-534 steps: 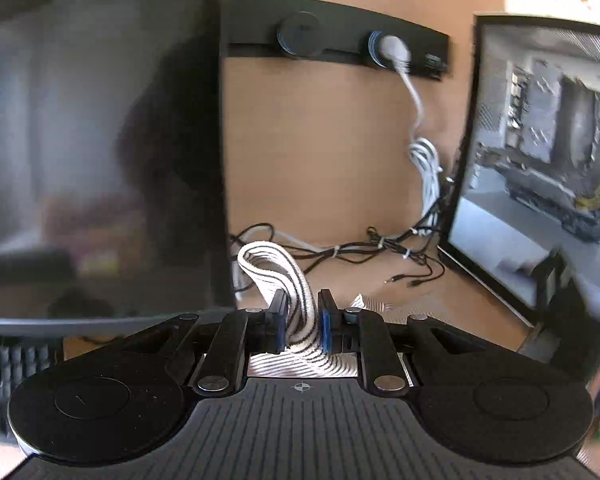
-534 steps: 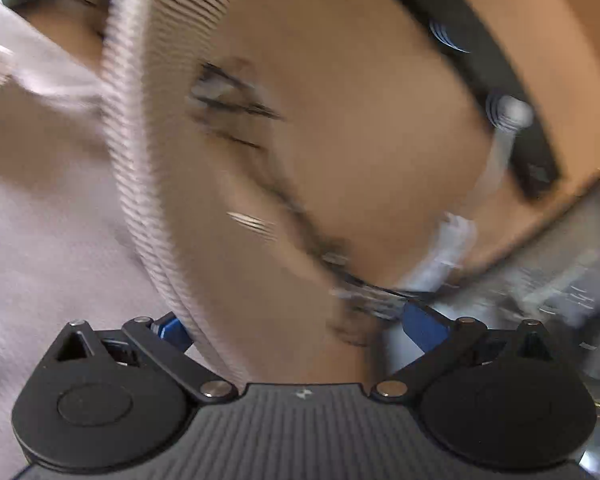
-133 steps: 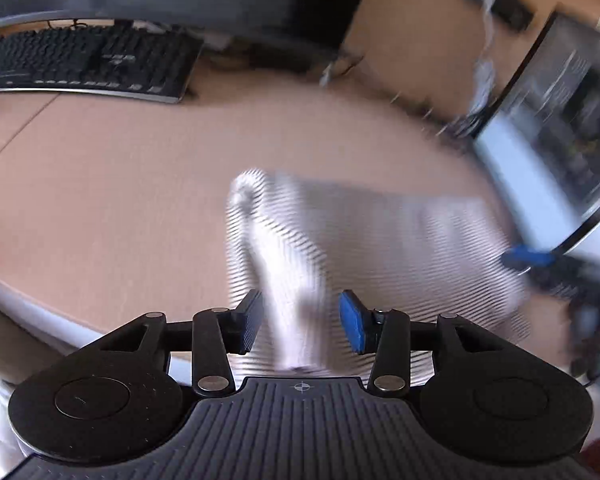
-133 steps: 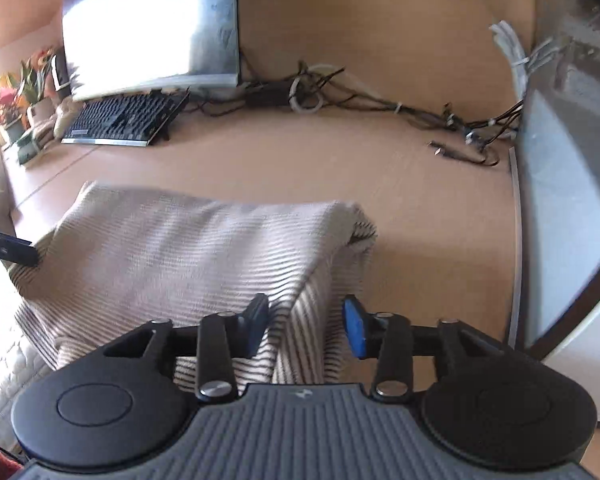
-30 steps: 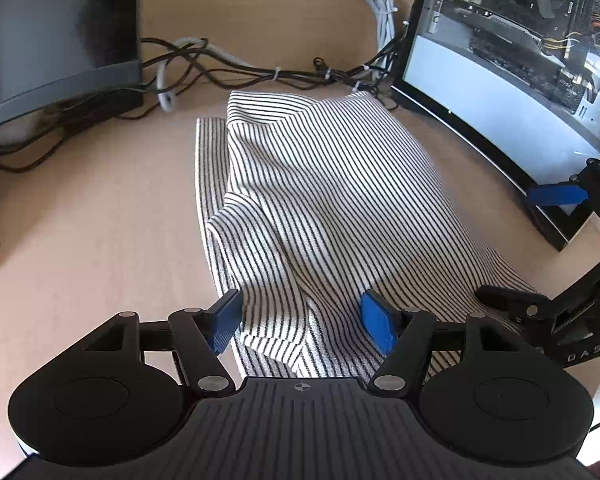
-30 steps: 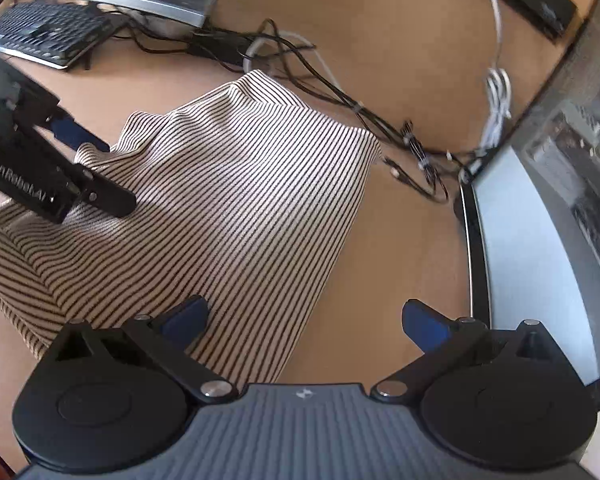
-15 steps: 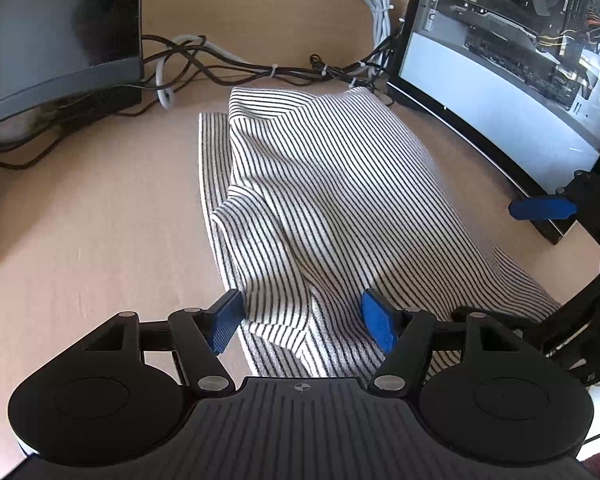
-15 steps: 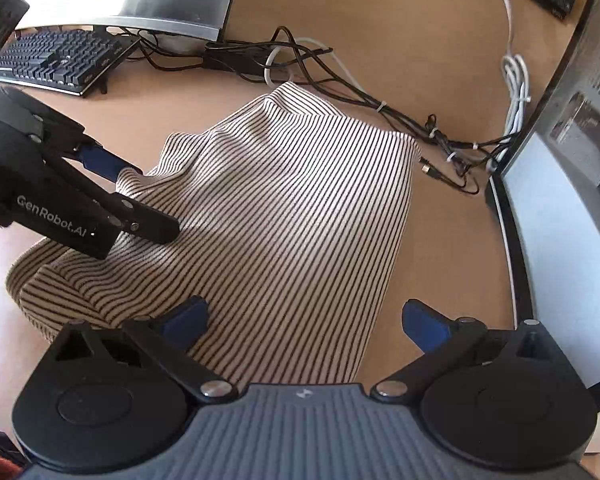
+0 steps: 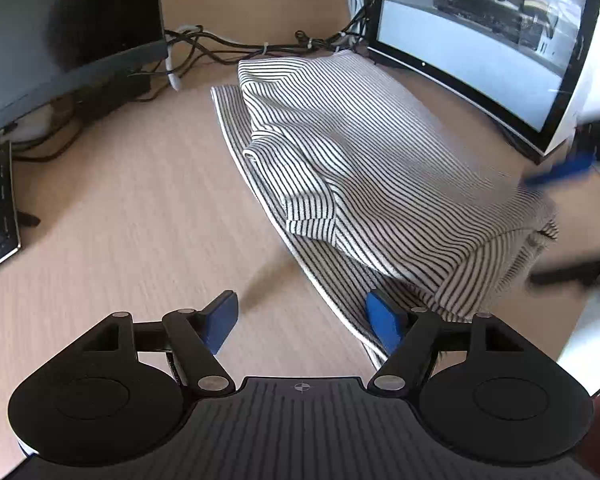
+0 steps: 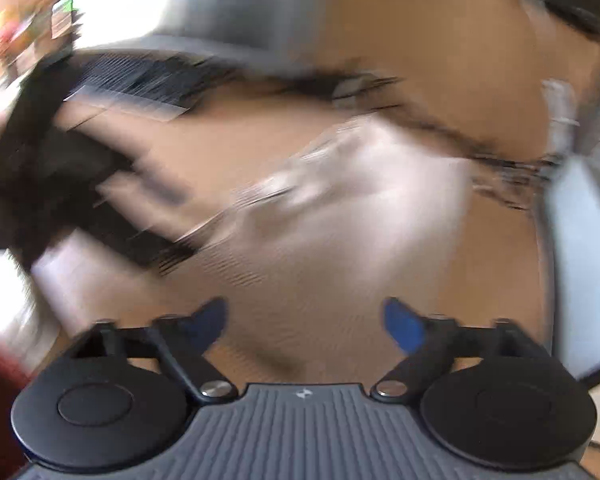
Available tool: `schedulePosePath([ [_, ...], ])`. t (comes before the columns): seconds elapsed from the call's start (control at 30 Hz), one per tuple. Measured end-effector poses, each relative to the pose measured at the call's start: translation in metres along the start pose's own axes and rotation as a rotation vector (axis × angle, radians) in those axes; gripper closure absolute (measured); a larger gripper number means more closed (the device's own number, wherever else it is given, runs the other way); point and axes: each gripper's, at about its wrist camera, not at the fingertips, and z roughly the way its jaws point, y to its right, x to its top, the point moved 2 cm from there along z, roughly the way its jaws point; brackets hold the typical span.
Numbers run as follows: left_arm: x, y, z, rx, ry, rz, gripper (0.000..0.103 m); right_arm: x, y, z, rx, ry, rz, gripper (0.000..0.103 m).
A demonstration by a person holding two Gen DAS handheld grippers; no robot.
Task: Fold clothes
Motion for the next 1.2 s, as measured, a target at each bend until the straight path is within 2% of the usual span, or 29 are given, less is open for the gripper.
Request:
schedulePosePath([
  [0.13,-0.001,-0.006,-0.028,-0.058,0.062,0.003,0.024,-0.002,-0.041,0.019,-0.067,-0.017,-0.221,0.047],
  [0.27,-0.006,0.006,-0.048,-0.127,0.077,0.121,0.017,0.004,-0.028,0.025,-0.064,-0.035,-0.101,0.047],
  [0.37,-0.017,0.027,-0.050,-0.131,0.060,0.259,0.014,0.009,-0.017,0.028,-0.059,-0.048,-0.002,0.055],
  [0.4,-0.020,0.034,-0.047,-0.119,0.056,0.309,0.014,0.011,-0.013,0.029,-0.057,-0.052,0.031,0.057],
  [0.5,-0.028,0.051,-0.030,-0.060,0.051,0.417,0.013,0.012,0.015,0.030,0.034,-0.064,0.251,0.058],
  [0.53,-0.028,0.053,-0.023,-0.040,0.055,0.430,0.013,0.013,0.025,0.030,0.065,-0.068,0.327,0.058],
  [0.6,-0.024,0.057,-0.009,-0.004,0.066,0.435,0.014,0.011,0.027,0.031,0.088,-0.069,0.361,0.058],
  [0.73,-0.001,0.054,0.009,0.034,0.086,0.362,0.015,0.013,0.024,0.029,0.096,-0.067,0.328,0.058],
  [0.8,0.012,0.049,0.014,0.022,0.079,0.288,0.015,0.014,0.013,0.021,0.064,-0.041,0.237,0.057],
  [0.83,0.017,0.044,0.013,-0.007,0.064,0.225,0.018,0.013,0.006,0.017,0.020,-0.017,0.163,0.054],
  [0.9,0.027,0.034,0.013,-0.062,0.031,0.100,0.021,0.008,-0.009,0.008,-0.074,0.033,0.010,0.030],
  [0.93,0.031,0.028,0.015,-0.086,0.012,0.039,0.022,0.005,-0.015,0.008,-0.112,0.055,-0.050,0.028],
  [1.0,0.036,0.018,0.018,-0.127,-0.022,-0.075,0.024,-0.002,-0.024,0.013,-0.177,0.079,-0.139,0.027],
  [1.17,0.040,0.010,0.023,-0.174,-0.055,-0.241,0.031,-0.006,-0.013,0.037,-0.260,0.071,-0.149,0.027],
  [1.2,0.041,0.009,0.024,-0.178,-0.056,-0.260,0.031,-0.006,-0.010,0.042,-0.276,0.070,-0.148,0.034],
])
